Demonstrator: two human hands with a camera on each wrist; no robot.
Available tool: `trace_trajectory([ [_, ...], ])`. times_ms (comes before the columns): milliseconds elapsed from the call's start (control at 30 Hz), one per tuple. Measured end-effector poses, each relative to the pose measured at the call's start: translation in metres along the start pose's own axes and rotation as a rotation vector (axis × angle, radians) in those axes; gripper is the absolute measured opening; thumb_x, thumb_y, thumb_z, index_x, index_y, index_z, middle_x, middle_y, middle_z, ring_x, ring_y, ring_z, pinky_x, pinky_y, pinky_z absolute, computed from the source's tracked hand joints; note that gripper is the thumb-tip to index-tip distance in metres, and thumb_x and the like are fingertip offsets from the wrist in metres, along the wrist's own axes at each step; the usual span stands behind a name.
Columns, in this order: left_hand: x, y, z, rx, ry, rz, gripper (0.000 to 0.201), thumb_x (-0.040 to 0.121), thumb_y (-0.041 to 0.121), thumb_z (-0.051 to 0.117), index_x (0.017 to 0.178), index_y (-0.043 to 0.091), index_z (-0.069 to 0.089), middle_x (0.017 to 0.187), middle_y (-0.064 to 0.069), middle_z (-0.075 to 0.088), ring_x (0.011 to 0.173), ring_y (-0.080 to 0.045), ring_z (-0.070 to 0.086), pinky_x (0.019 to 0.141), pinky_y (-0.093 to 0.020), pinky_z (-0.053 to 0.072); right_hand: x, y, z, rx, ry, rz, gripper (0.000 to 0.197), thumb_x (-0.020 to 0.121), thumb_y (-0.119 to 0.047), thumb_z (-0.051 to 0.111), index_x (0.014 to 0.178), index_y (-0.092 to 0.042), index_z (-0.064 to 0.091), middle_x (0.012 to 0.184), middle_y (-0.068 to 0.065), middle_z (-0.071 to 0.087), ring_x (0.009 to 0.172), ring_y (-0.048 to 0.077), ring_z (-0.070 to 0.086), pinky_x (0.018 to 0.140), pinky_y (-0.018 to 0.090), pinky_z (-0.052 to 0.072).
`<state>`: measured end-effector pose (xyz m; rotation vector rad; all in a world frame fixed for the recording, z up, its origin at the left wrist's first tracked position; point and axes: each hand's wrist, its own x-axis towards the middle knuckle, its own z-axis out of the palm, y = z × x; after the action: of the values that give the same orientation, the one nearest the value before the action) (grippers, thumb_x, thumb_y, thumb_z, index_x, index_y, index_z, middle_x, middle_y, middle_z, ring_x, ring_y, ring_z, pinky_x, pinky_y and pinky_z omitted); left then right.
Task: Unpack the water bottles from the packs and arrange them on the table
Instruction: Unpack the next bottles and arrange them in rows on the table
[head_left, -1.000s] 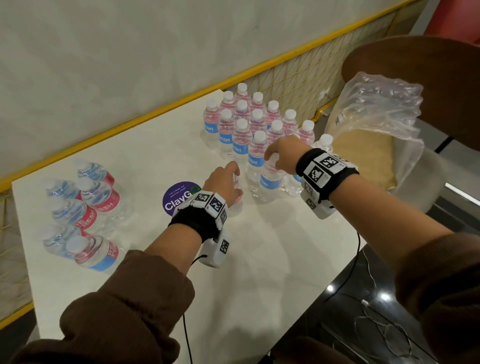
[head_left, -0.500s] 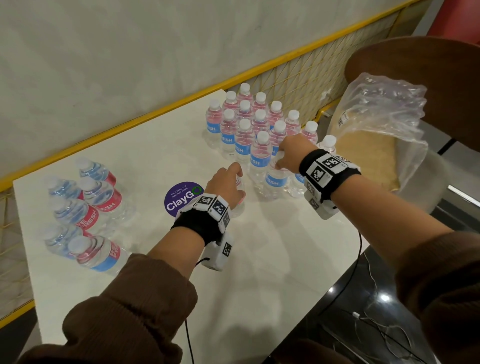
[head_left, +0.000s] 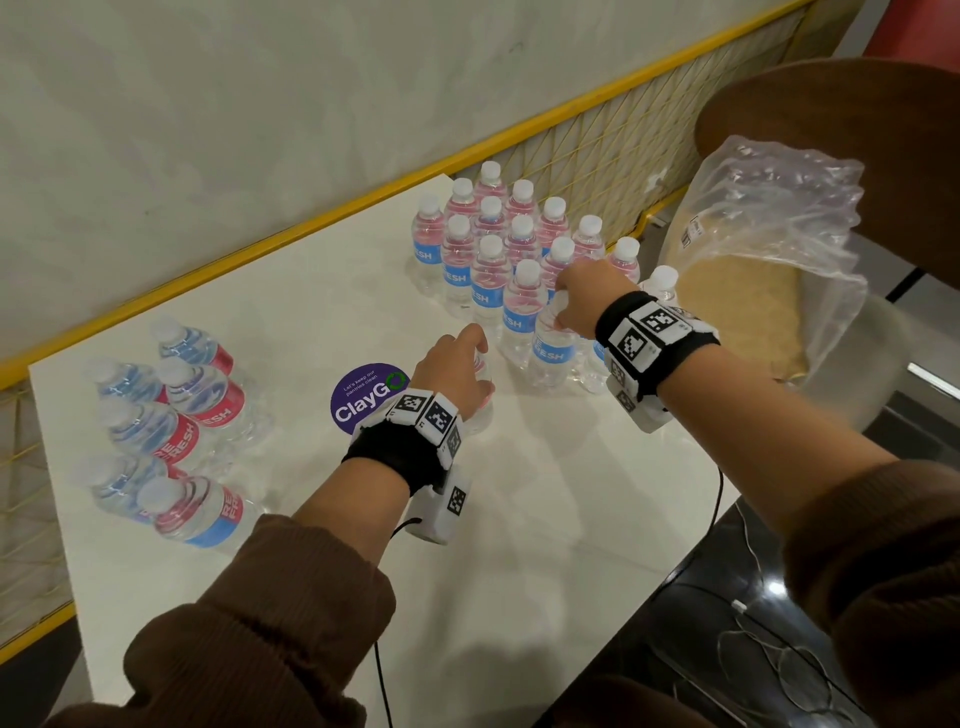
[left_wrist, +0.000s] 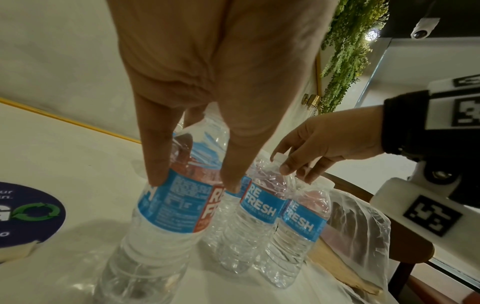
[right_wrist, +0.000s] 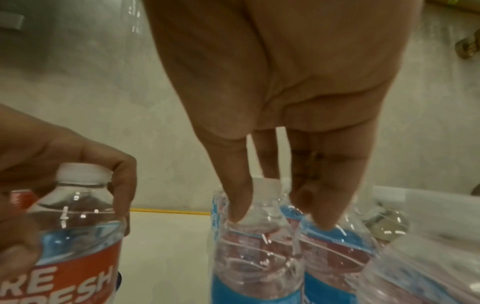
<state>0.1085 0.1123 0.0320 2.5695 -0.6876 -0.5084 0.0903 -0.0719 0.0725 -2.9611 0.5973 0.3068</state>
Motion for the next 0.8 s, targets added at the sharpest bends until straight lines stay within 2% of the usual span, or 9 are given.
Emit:
trace_trajectory([
  [67,0.000,-0.001,0.000,0.014,-0.005,0.013,0.041,0.084,0.021,0.065,0.119,0.016,0.044,0.115,-0.011,0.052,0.103,-0.029,0.053,0.076,-0.029,0.037,-0.018,-0.001,0.004,0.089,0.124,0.033,0.053,0.086,-0.018,0.061,0.135,-0.009,0.041,0.129,0.017,0.045,0.118,0.034,0.047,0.095,0.039,0.043],
  [133,0.000,-0.002,0.001,0.012,-0.028,0.033,0.041,0.083,0.023,0.067,0.118,0.017,0.045,0.113,-0.010,0.052,0.102,-0.029,0.053,0.077,-0.030,0.038,-0.044,-0.004,0.020,0.229,0.219,0.004,0.054,0.085,-0.012,0.060,0.135,-0.010,0.038,0.130,0.016,0.041,0.117,0.034,0.045,0.095,0.038,0.042],
  [200,0.001,-0.002,0.004,-0.029,-0.062,0.065,0.041,0.081,0.026,0.069,0.114,0.019,0.047,0.110,-0.009,0.054,0.100,-0.028,0.054,0.079,-0.032,0.041,-0.071,-0.008,0.051,0.344,0.094,-0.029,0.055,0.084,-0.014,0.063,0.134,-0.012,0.039,0.130,0.015,0.043,0.115,0.032,0.049,0.094,0.035,0.042],
  [300,0.002,0.008,0.013,-0.080,-0.110,0.123,0.040,0.078,0.028,0.072,0.109,0.021,0.048,0.107,-0.007,0.056,0.097,-0.027,0.055,0.083,-0.035,0.045,-0.094,-0.012,0.104,0.530,-0.216,0.049,0.080,0.078,-0.028,0.073,0.143,-0.017,0.027,0.133,0.014,0.043,0.119,0.028,0.050,0.097,0.032,0.041],
  [367,0.001,0.019,0.021,-0.108,-0.142,0.174,0.041,0.078,0.028,0.072,0.111,0.021,0.049,0.109,-0.007,0.057,0.100,-0.026,0.055,0.085,-0.035,0.045,-0.099,-0.015,0.127,0.678,-0.248,0.102,0.092,0.074,-0.035,0.077,0.145,-0.019,0.021,0.134,0.013,0.045,0.122,0.027,0.049,0.098,0.033,0.040],
  [467,-0.001,0.032,0.031,-0.272,-0.206,0.230,0.046,0.079,0.028,0.073,0.118,0.021,0.051,0.115,-0.003,0.059,0.104,-0.021,0.056,0.090,-0.032,0.045,-0.102,-0.012,0.144,0.888,-0.089,0.220,0.072,0.079,-0.031,0.073,0.137,-0.016,0.033,0.126,0.008,0.056,0.115,0.026,0.055,0.086,0.024,0.040],
  [567,0.001,0.035,0.037,-0.483,-0.260,0.163,0.057,0.082,0.021,0.070,0.132,0.023,0.043,0.127,-0.001,0.048,0.107,-0.020,0.058,0.094,-0.036,0.049,-0.104,0.004,0.150,1.012,0.045,0.323,0.057,0.084,-0.024,0.068,0.133,-0.016,0.041,0.122,0.006,0.061,0.110,0.025,0.059,0.082,0.020,0.038],
  [700,0.016,0.031,0.043,-0.508,0.019,0.048,0.055,0.087,0.008,0.059,0.136,0.017,0.038,0.133,-0.007,0.046,0.101,-0.024,0.061,0.087,-0.034,0.050,-0.102,0.024,0.151,1.046,0.112,0.435,0.057,0.085,-0.026,0.068,0.134,-0.015,0.041,0.124,0.009,0.059,0.115,0.026,0.056,0.083,0.021,0.037],
  [800,0.026,0.035,0.043,-0.446,0.161,0.131,0.058,0.085,0.011,0.062,0.137,0.017,0.038,0.132,-0.009,0.044,0.113,-0.025,0.055,0.096,-0.036,0.046,-0.096,0.034,0.151,1.069,0.142,0.473,0.057,0.083,-0.028,0.069,0.132,-0.017,0.040,0.122,0.012,0.059,0.113,0.024,0.055,0.083,0.022,0.037],
])
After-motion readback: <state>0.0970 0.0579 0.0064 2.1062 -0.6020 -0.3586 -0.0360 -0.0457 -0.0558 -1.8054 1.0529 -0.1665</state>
